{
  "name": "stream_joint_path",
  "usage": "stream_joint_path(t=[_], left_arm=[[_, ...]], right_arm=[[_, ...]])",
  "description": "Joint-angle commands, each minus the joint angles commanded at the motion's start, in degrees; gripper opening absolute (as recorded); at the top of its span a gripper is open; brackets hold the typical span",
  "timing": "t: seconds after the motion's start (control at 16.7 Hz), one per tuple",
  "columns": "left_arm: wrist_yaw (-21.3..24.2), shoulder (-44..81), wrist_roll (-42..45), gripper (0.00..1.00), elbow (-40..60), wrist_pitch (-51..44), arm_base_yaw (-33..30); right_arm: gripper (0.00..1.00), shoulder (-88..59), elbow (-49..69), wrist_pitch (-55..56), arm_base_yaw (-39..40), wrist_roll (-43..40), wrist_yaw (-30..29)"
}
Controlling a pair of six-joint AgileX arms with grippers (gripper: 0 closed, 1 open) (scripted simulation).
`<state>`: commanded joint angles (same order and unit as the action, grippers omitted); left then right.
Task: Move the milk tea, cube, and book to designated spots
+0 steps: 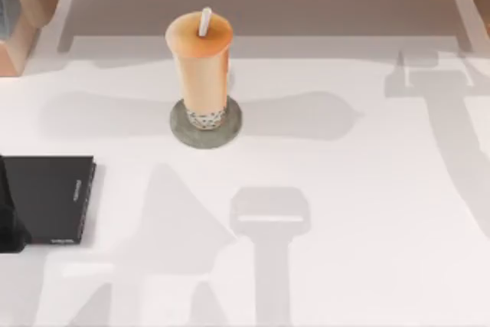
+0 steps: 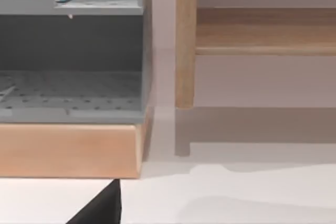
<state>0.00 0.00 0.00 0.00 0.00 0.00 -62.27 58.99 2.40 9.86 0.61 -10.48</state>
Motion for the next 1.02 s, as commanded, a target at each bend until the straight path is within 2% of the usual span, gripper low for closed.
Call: stream_joint_path(t=[0.3, 0.54, 0.78, 1.02], left_arm=[[0.0, 0.0, 0.0, 1.0, 0.0, 0.0, 0.0], [0.0, 0.0, 0.0, 1.0, 0.0, 0.0, 0.0], [0.0, 0.0, 0.0, 1.0, 0.0, 0.0, 0.0], [0.0, 0.0, 0.0, 1.0, 0.0, 0.0, 0.0]], right_arm=[[1.0, 32.2, -30.8, -2.2, -4.3, -0.6, 4.7], [1.0, 51.3, -48.8, -2.8, -7.5, -0.7, 8.0], [1.0, 61.0, -57.8, -2.5, -9.6, -0.6, 10.2], [1.0, 62.3, -59.0, -2.4, -9.9, -0.6, 10.5]])
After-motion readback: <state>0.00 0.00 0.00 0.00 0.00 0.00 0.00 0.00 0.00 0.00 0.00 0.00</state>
